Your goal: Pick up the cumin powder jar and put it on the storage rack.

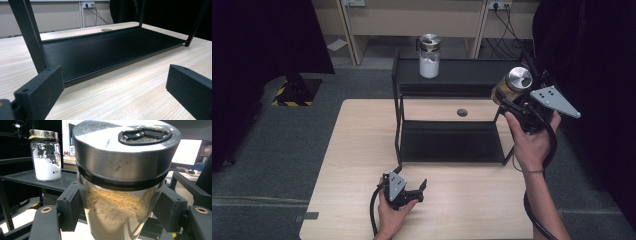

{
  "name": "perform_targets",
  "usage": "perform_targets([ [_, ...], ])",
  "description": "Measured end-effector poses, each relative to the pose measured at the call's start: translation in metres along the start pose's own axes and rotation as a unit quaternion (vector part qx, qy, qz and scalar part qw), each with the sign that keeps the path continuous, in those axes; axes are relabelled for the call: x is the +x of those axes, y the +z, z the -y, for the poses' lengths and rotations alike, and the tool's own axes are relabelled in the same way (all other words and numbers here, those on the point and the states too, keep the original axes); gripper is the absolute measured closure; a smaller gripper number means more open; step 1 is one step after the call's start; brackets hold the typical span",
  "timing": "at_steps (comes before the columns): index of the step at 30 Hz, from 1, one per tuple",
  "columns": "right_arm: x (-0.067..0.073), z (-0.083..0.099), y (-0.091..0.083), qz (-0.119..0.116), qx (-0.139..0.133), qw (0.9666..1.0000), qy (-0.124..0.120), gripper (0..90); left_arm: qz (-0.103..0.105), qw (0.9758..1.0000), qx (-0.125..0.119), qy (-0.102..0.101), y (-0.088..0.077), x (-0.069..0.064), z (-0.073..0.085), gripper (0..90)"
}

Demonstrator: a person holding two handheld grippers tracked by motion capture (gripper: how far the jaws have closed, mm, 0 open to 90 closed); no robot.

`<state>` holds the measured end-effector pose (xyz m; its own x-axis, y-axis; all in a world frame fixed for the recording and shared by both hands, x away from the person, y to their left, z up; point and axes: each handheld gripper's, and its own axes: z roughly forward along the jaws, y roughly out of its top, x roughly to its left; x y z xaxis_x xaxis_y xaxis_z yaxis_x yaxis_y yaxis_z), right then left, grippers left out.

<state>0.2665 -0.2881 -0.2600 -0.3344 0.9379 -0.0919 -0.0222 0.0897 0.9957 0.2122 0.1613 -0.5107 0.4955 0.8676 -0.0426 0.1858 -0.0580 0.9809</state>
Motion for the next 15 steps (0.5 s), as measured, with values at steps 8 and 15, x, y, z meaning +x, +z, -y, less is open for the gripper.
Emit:
perform_targets([
  [8, 0.0003, -0.0013, 0.0009, 0.000, 0.001, 1.0000, -0.001, 31.2, 0.000, 1.0000, 0.000, 0.000, -0.0001, 0.0000, 0.0000, 0.7],
  [15, 0.0003, -0.0069, 0.0032, 0.000, -0.002, 1.0000, -0.002, 31.2, 0.000, 1.0000, 0.000, -0.001, -0.0001, 0.0001, 0.0000, 0.7],
])
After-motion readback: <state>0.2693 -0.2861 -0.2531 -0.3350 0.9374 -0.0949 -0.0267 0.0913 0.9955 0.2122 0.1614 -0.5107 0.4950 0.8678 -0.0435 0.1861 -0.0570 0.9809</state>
